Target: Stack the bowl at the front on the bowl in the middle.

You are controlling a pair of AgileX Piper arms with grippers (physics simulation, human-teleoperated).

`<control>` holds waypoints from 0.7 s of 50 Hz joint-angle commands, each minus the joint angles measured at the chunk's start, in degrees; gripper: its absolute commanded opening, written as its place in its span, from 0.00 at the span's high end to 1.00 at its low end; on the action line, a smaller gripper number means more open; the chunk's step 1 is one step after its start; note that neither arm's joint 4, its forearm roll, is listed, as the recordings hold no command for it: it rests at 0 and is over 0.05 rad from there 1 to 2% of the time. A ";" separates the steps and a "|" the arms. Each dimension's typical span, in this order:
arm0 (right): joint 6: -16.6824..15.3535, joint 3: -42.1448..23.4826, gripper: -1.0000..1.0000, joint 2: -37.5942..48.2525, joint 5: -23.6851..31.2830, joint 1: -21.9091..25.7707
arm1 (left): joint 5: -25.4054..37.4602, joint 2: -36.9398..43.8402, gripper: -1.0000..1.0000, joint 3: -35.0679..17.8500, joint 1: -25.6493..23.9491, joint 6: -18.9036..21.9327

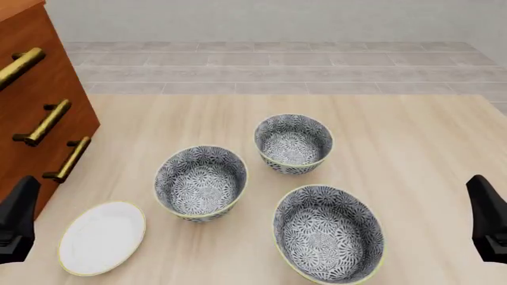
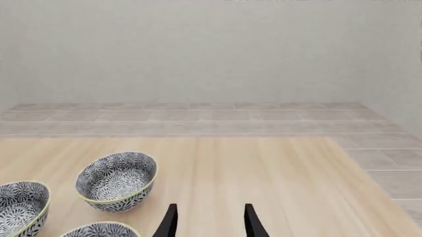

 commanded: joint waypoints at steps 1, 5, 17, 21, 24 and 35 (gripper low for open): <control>-0.95 -0.21 0.00 -0.14 -0.21 0.40 | 0.22 -0.08 0.00 -0.09 0.19 -0.04; 0.22 -1.30 0.00 3.54 -0.86 0.69 | 0.32 -0.09 0.00 -0.15 0.19 -0.06; 1.80 -16.01 0.00 19.06 6.03 5.30 | 0.66 -0.12 0.00 -0.49 0.19 -0.02; 1.66 -18.92 0.00 22.05 8.50 5.84 | 0.67 -0.12 0.00 -0.49 0.18 -0.02; 2.45 -21.26 0.00 24.92 10.89 7.82 | 0.58 -0.10 0.00 -0.35 0.18 -0.07; 0.36 -27.39 0.00 36.23 18.82 12.09 | 0.60 -0.10 0.00 -0.40 0.19 -0.04</control>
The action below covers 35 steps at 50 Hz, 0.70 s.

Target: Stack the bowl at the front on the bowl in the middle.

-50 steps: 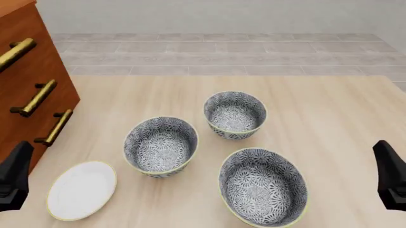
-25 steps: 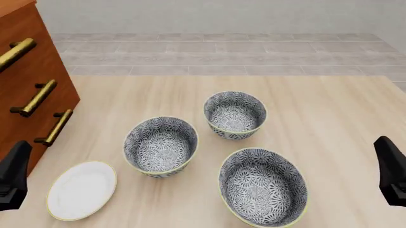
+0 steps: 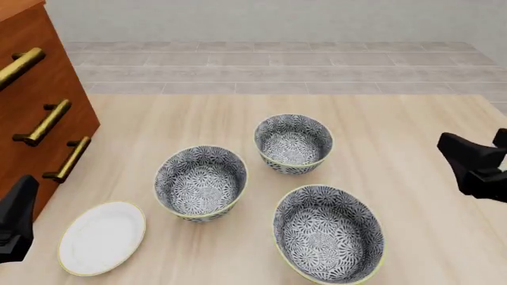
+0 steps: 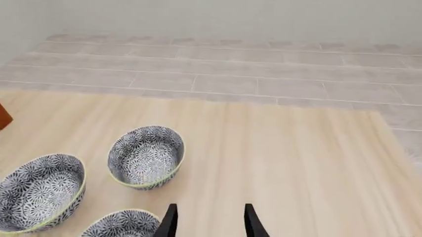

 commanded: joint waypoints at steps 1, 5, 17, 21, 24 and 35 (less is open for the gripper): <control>0.75 -8.29 0.00 11.15 8.05 5.19 | 0.10 0.03 0.00 0.05 0.04 -0.12; 1.19 -11.14 0.00 14.35 10.03 6.36 | 0.04 0.04 0.00 0.11 0.04 -0.14; 7.03 -22.26 0.00 25.01 17.03 12.86 | -0.10 0.06 0.00 0.22 0.03 -0.13; 8.23 -25.17 0.00 27.65 18.32 13.45 | 0.03 0.04 0.00 0.11 0.03 -0.15; 8.76 -26.42 0.00 28.80 18.85 13.97 | 0.11 0.03 0.00 0.04 0.03 -0.14; 10.78 -30.70 0.00 35.51 18.69 16.23 | 0.10 0.06 0.00 0.03 0.04 -0.14</control>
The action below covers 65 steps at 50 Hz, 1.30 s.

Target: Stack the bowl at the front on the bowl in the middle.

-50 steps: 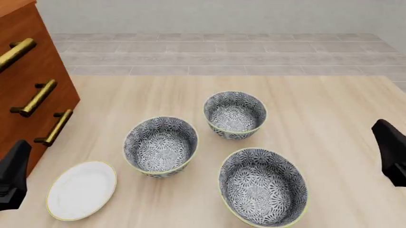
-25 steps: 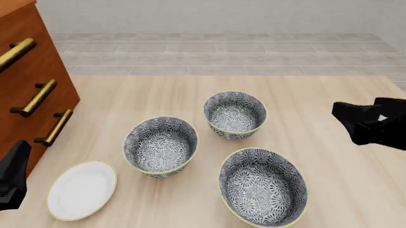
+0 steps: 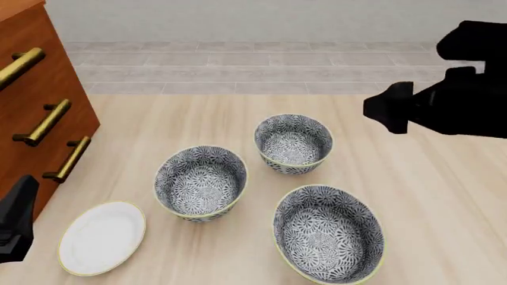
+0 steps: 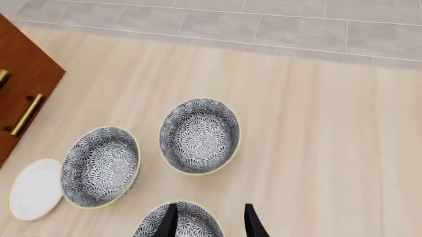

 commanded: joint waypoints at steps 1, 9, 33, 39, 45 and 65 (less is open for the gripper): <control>2.55 -4.72 0.00 7.21 0.79 2.64 | 0.08 0.05 0.00 0.05 0.04 -0.13; 3.00 -6.38 0.00 11.03 -0.61 2.00 | -0.13 0.13 0.00 0.19 0.04 -0.13; 2.46 -8.81 0.00 22.95 -3.97 -0.24 | -0.18 0.11 0.00 0.23 0.03 -0.11; 2.74 -9.26 0.00 26.04 -5.10 -0.03 | -0.16 0.11 0.00 0.23 0.05 -0.14; 2.93 -9.75 0.00 28.98 -6.15 0.33 | -0.16 0.11 0.00 0.23 0.04 -0.13; 3.02 -11.84 0.00 35.27 -9.04 -1.41 | -0.16 0.11 0.00 0.23 0.05 -0.14</control>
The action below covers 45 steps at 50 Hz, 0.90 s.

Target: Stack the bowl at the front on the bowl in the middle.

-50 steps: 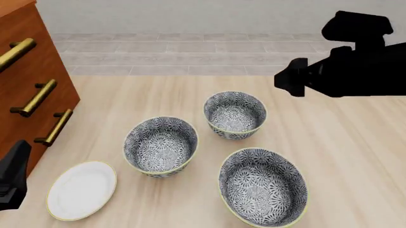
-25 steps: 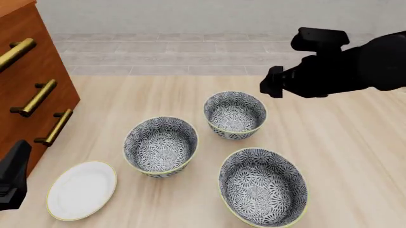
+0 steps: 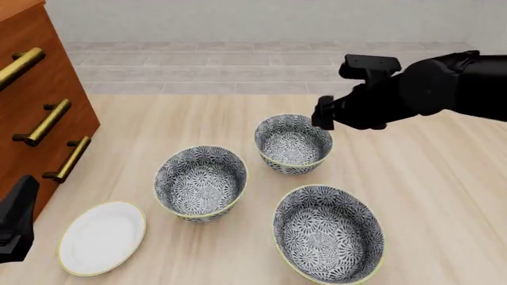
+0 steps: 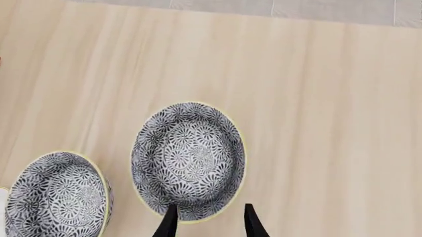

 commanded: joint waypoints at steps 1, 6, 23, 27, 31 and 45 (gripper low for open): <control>0.05 -0.68 0.00 3.42 -1.90 -1.03 | 0.13 0.02 0.00 0.01 0.04 -0.13; 0.01 -0.39 0.00 4.42 -2.78 -1.69 | 0.14 0.02 0.00 0.02 0.03 -0.13; 0.87 1.34 0.00 6.43 -5.93 -2.11 | 0.14 0.02 0.00 0.02 0.04 -0.13; 1.13 2.07 0.00 7.16 -7.13 -2.18 | 0.14 0.02 0.00 0.02 0.04 -0.14; 1.24 2.10 0.00 7.58 -7.53 -2.09 | 0.14 0.02 0.00 0.02 0.04 -0.13; 1.85 2.99 0.00 9.48 -9.78 -1.77 | 0.13 0.02 0.00 0.02 0.05 -0.14</control>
